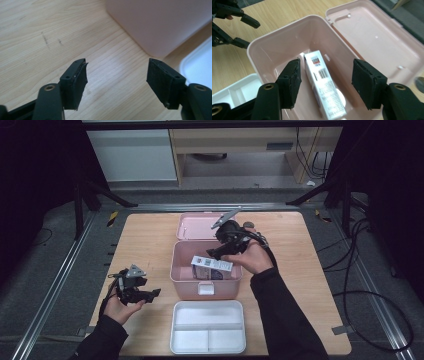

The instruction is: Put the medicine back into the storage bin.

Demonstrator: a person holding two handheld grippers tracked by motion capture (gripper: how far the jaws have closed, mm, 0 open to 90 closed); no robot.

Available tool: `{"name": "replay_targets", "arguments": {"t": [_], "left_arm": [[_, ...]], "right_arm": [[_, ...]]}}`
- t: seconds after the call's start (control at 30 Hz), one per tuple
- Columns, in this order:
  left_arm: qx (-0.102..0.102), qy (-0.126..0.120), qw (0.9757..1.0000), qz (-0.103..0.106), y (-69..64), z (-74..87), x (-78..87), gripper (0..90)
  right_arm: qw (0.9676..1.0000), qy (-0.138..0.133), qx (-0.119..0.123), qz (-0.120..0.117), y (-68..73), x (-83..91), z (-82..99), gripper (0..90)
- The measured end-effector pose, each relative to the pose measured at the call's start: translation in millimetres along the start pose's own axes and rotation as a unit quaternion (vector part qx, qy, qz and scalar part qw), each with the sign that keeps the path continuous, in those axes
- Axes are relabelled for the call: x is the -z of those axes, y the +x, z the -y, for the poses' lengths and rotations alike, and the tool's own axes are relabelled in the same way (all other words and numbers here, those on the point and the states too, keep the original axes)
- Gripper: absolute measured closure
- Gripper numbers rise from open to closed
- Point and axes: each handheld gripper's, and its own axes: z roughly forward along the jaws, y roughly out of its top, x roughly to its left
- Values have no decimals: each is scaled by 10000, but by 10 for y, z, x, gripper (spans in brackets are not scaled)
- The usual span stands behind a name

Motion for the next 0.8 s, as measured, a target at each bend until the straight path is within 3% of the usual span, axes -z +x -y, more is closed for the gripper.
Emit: {"name": "replay_targets", "arguments": {"t": [0.17, 0.3, 0.43, 0.67, 0.8], "left_arm": [[-242, 8, 9996, 124, -92, -59, 61, 361], [-484, 51, 9984, 274, -169, -88, 103, 374], [-595, 58, 9972, 441, -240, -107, 133, 405], [-866, 67, 9938, 699, -372, -123, 167, 420], [-1093, 143, 9900, 879, -469, -120, 150, 432]], "right_arm": [[9996, -225, -60, 185, -31, 295, 159, 394], [9993, -273, -78, 262, -42, 439, 327, 382], [9988, -319, -74, 351, -39, 564, 519, 383], [9991, -245, -58, 339, 14, 641, 904, 378], [9994, -115, -38, 335, 58, 606, 1135, 379]]}}
